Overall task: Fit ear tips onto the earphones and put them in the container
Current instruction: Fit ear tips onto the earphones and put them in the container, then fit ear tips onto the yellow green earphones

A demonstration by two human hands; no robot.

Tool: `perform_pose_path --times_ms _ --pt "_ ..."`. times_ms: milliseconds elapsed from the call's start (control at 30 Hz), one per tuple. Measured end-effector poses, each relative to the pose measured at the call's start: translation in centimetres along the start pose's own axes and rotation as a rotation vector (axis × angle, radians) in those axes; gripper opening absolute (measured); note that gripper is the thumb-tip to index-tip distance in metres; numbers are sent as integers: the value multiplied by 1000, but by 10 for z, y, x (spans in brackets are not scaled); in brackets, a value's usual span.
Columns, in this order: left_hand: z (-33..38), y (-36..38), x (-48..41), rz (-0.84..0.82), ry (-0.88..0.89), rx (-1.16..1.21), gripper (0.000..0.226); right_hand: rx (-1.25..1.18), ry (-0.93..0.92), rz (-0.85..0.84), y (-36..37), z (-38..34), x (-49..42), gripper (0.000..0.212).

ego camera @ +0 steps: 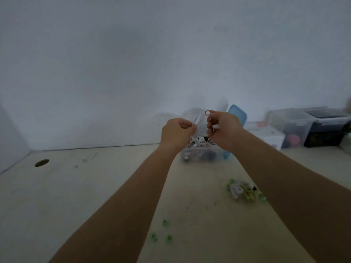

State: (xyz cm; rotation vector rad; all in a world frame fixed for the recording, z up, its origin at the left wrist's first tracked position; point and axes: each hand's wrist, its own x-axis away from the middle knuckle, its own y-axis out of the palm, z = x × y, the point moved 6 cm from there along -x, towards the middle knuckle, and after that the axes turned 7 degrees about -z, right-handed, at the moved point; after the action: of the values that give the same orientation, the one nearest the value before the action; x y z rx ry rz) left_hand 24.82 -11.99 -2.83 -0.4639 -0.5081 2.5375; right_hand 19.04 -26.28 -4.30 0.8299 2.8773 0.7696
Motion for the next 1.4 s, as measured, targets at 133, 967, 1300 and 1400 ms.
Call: perform_pose_path --times_ms 133,967,1300,1400 --pt "-9 10 -27 -34 51 -439 15 587 -86 37 -10 -10 -29 20" --pt "-2 74 103 -229 208 -416 15 880 -243 34 -87 -20 105 29" --pt "-3 119 130 -301 210 -578 21 1629 -90 -263 -121 11 151 27" --pt "-7 113 128 -271 180 -492 19 1882 -160 -178 -109 22 152 31"
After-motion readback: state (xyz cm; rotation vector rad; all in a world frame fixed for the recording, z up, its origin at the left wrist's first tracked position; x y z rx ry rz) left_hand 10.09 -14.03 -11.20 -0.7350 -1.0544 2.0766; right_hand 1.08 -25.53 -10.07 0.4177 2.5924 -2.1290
